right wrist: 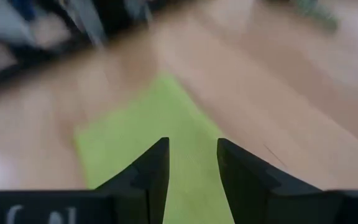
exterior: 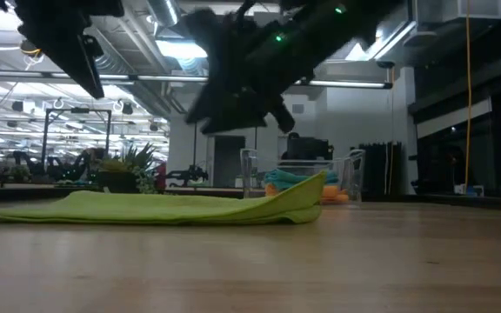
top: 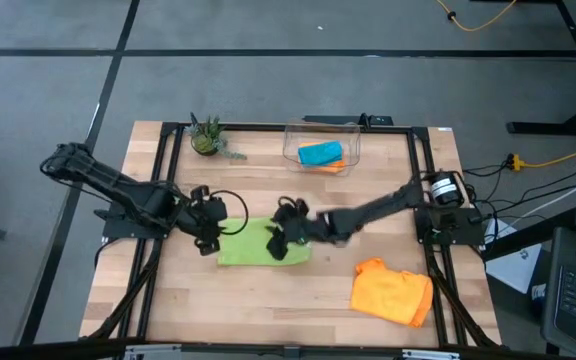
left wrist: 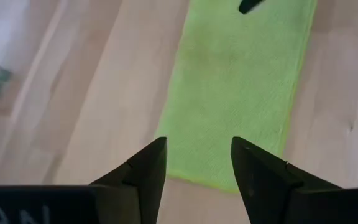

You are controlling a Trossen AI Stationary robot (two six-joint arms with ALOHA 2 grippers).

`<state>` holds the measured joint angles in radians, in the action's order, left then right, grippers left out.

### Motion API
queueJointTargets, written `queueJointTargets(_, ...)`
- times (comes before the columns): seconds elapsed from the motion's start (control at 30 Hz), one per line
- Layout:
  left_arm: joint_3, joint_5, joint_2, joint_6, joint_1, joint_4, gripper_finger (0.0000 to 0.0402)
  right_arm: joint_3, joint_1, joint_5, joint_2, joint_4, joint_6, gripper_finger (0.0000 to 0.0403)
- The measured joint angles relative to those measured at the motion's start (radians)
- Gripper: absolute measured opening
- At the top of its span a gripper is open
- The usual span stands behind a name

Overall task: Fold microfiber towels
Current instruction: Fold the green towel on the table

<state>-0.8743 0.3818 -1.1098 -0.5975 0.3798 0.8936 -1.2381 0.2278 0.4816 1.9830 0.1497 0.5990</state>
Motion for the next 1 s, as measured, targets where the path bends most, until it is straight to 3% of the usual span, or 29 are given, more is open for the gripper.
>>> queueJointTargets(0.1, 0.047, 0.002, -0.014, 0.0, 0.011, -0.087, 0.0173, 0.072, 0.067, 0.239, 0.072, 0.31, -0.007, 0.0137)
queueJointTargets(0.2, 0.079, 0.001, -0.016, 0.005, 0.019, -0.144, 0.0172, 0.066, 0.106, 0.383, 0.169, 0.425, -0.037, 0.0137)
queueJointTargets(0.5, 0.088, 0.002, -0.017, -0.002, 0.02, -0.177, 0.0172, -0.208, 0.082, 0.362, 0.4, 0.31, -0.024, 0.0137)
queueJointTargets(0.7, 0.088, 0.002, -0.017, -0.003, 0.021, -0.178, 0.0173, -0.305, 0.061, 0.368, 0.502, 0.218, 0.052, 0.0137)
queueJointTargets(0.8, 0.088, 0.002, -0.017, -0.002, 0.021, -0.177, 0.0171, -0.316, 0.059, 0.324, 0.519, 0.228, 0.036, 0.0137)
queueJointTargets(0.87, 0.088, 0.001, -0.017, -0.002, 0.021, -0.177, 0.0171, -0.317, 0.053, 0.226, 0.521, 0.237, -0.062, 0.0137)
queueJointTargets(1.0, 0.088, 0.002, -0.017, -0.002, 0.021, -0.177, 0.017, -0.319, 0.025, -0.154, 0.512, 0.23, -0.367, 0.0137)
